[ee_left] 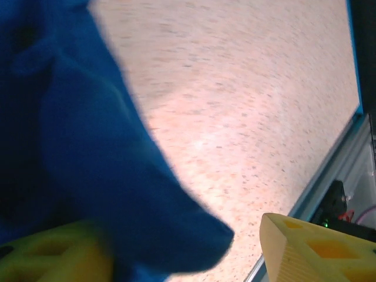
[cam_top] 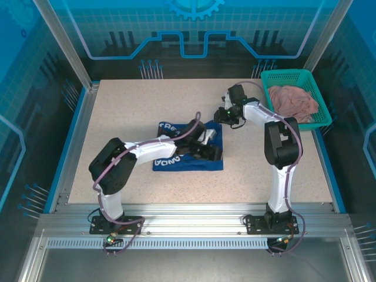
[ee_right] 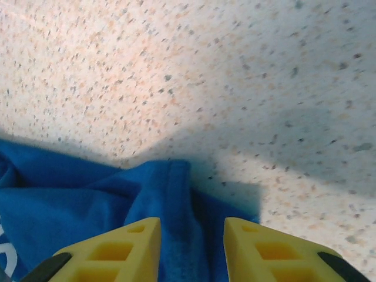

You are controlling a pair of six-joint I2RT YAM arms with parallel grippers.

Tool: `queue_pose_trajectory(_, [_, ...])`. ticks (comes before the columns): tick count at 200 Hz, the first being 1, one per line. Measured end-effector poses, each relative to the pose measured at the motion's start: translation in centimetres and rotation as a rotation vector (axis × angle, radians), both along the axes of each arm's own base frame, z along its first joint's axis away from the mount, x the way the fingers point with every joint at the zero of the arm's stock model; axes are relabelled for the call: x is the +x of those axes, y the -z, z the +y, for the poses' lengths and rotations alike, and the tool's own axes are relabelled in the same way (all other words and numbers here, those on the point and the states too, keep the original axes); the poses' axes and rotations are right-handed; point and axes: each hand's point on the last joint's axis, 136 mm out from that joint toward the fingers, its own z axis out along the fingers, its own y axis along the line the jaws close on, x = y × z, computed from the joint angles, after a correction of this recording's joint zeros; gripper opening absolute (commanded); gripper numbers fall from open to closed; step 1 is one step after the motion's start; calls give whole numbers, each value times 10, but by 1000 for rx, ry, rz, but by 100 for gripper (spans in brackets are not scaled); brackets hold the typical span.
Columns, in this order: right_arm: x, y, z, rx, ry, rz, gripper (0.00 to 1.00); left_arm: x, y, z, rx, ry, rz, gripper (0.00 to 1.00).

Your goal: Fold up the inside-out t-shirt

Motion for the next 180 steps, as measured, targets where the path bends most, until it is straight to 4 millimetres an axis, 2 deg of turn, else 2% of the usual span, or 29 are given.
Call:
queue_pose_trajectory(18, [4, -6, -13, -6, 8, -2, 48, -10, -8, -23, -25, 80, -37, 77])
queue_pose_trajectory(35, [2, -13, -26, -9, 26, -7, 53, -16, -16, -31, -44, 128, -65, 80])
queue_pose_trajectory(45, [-7, -16, -34, -11, 32, -7, 54, -17, -19, -30, -46, 142, -82, 81])
queue_pose_trajectory(59, [-30, -25, -44, -3, 43, -1, 56, -15, -28, -21, -49, 140, -111, 82])
queue_pose_trajectory(80, [-77, -35, -47, 31, 37, 11, 58, -7, -47, 17, -41, 69, -146, 82])
queue_pose_trajectory(104, [-120, -28, -34, 84, 2, 61, 58, 35, -63, 90, -23, -152, -153, 82])
queue_pose_trajectory(122, [-144, -8, -18, 86, -36, 130, 58, 67, -54, 147, 25, -335, -118, 82])
queue_pose_trajectory(135, [-163, 5, -8, 83, -61, 183, 58, 77, -39, 179, 74, -430, -74, 83])
queue_pose_trajectory(145, [-176, 14, -1, 79, -75, 217, 58, 78, -27, 192, 110, -467, -40, 83])
queue_pose_trajectory(155, [-188, 21, 4, 74, -89, 246, 56, 75, -17, 197, 139, -475, -15, 84])
queue_pose_trajectory(180, [-209, 29, 18, 65, -121, 292, 39, 69, 7, 200, 201, -473, 41, 84])
